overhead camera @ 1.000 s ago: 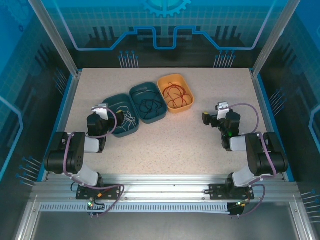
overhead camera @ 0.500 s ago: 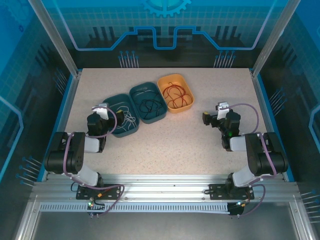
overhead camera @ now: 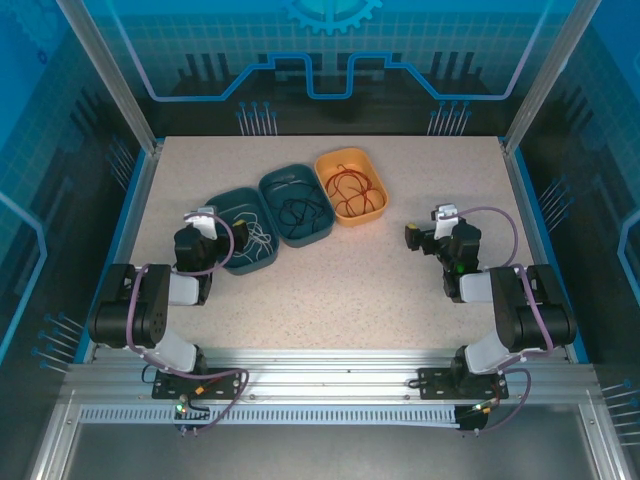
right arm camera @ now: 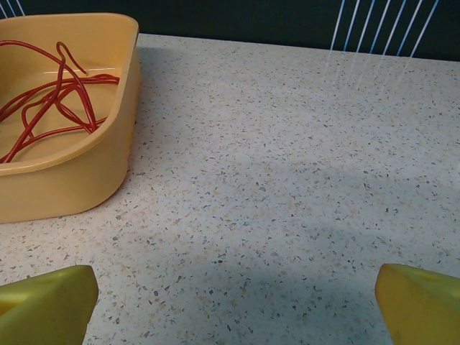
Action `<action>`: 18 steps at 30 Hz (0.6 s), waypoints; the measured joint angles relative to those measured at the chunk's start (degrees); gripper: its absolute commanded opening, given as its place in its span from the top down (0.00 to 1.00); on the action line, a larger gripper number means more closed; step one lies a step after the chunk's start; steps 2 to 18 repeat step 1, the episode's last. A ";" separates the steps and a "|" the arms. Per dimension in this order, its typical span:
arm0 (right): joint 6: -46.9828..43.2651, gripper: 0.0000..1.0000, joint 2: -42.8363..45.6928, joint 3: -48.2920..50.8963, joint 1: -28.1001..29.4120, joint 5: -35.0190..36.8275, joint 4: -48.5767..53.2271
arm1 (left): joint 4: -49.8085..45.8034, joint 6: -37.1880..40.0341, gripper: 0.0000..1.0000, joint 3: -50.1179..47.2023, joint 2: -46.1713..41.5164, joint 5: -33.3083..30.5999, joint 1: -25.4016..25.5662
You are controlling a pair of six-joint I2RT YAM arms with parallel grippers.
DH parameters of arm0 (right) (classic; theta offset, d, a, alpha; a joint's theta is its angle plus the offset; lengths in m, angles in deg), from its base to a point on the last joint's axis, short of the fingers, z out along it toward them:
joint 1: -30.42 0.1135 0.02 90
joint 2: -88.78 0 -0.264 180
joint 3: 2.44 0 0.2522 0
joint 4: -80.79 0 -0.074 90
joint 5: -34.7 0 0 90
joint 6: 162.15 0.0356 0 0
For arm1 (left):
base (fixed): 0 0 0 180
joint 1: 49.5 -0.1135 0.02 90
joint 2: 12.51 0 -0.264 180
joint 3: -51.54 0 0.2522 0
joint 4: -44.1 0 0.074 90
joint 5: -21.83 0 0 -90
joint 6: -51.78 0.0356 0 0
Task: Untangle the cables
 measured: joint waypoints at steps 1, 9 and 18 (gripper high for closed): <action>0.00 0.00 0.00 0.00 0.00 0.00 0.02 | 0.00 0.00 0.01 0.00 0.00 0.00 0.00; 0.00 0.00 0.00 0.00 0.00 0.00 0.02 | 0.00 0.00 0.01 0.00 0.00 0.00 0.00; 0.00 0.00 0.00 0.00 0.00 0.00 0.02 | 0.00 0.00 0.01 0.00 0.00 0.00 0.00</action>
